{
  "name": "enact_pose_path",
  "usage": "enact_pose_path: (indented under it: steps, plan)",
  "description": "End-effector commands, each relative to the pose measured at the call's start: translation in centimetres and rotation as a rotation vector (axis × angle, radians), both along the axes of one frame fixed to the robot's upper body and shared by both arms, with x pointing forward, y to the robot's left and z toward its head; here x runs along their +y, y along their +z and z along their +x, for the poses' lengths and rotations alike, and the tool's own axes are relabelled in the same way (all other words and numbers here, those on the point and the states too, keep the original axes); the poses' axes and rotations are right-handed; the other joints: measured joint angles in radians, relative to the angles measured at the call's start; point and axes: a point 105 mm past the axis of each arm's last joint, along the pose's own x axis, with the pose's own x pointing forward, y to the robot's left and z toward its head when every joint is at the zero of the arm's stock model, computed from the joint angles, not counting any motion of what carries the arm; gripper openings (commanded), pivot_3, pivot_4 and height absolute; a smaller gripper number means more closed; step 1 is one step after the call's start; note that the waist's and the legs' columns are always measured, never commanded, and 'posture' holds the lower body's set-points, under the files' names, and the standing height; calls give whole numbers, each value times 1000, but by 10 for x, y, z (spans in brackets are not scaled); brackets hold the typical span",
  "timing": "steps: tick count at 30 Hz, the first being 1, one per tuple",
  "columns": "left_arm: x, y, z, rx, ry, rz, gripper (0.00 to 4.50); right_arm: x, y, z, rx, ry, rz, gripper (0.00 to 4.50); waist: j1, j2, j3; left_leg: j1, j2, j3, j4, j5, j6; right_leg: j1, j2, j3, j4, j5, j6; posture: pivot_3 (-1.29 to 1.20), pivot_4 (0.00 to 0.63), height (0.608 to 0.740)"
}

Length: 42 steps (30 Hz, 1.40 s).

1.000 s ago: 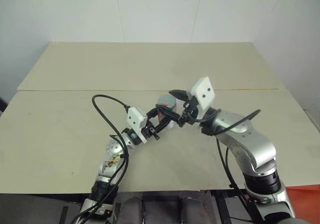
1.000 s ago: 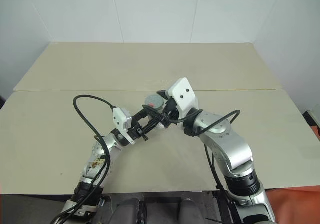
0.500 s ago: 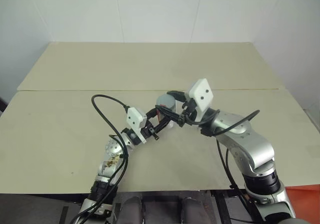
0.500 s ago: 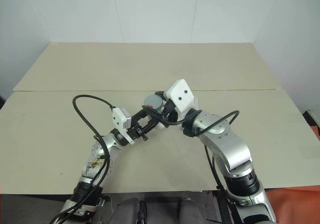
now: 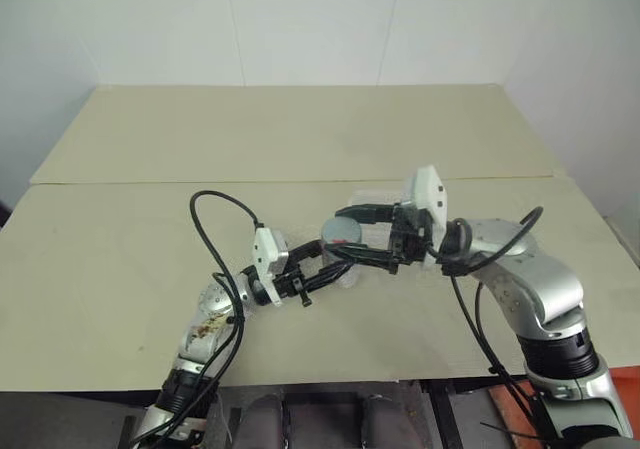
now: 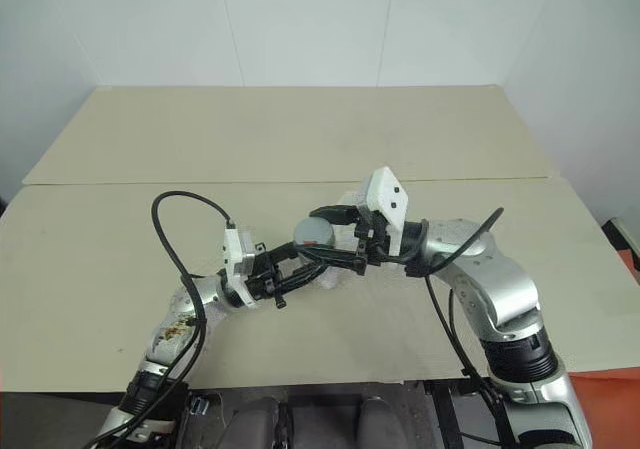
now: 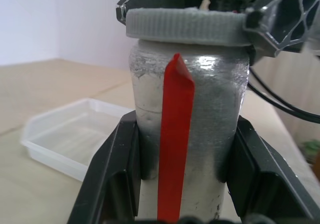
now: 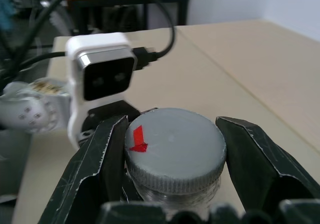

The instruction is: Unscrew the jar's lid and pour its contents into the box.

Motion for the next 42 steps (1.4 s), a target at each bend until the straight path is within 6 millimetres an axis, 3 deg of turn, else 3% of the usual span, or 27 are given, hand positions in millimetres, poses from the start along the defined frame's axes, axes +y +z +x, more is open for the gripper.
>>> enact_pose_path:
  steps: [1,12,20,22,23,26,33,39,42]
  plan:
    - [-4,17,-8,-47,-58,-51,1890,-4,3,1,-31,69,-36,2793,0,0,0,0,0,0,0,0,0,0,0,0,0,0,0,0,150,740]
    - [-8,18,-8,-67,-74,-39,1890,-13,6,0,-70,318,-59,2793,4,0,0,0,0,0,0,0,0,0,0,0,0,0,0,0,150,740]
    - [-10,19,-6,-77,-69,-39,1890,-15,8,8,-87,381,-29,2793,6,0,0,0,0,0,0,0,0,0,0,0,0,0,0,0,150,740]
    - [-10,19,-6,-78,-68,-39,1890,-14,9,9,-86,385,-16,3554,6,1,1,0,0,0,0,0,0,0,0,0,0,0,0,0,150,740]
    - [-10,19,-6,-78,-67,-39,1890,-14,9,10,-85,386,-11,3654,6,1,1,0,0,0,0,0,0,0,0,0,1,0,0,0,150,740]
    - [-10,19,-6,-78,-64,-38,1890,-15,12,12,-106,360,8,4483,7,1,1,0,0,0,0,0,0,0,0,0,0,0,0,0,150,740]
    - [-7,19,0,-115,-1,-12,1890,-22,25,11,-177,202,56,4483,11,1,1,0,0,0,0,0,0,0,-1,0,0,0,0,0,150,740]
    - [-4,25,8,-156,87,-36,1890,-27,29,-12,-200,97,76,4483,12,1,1,0,0,0,0,0,0,0,-1,0,0,0,0,0,150,740]
    - [-5,25,11,-199,133,-28,1890,-22,28,-13,-226,-22,72,4483,7,1,1,0,0,0,0,0,0,0,-1,0,0,0,0,0,150,740]
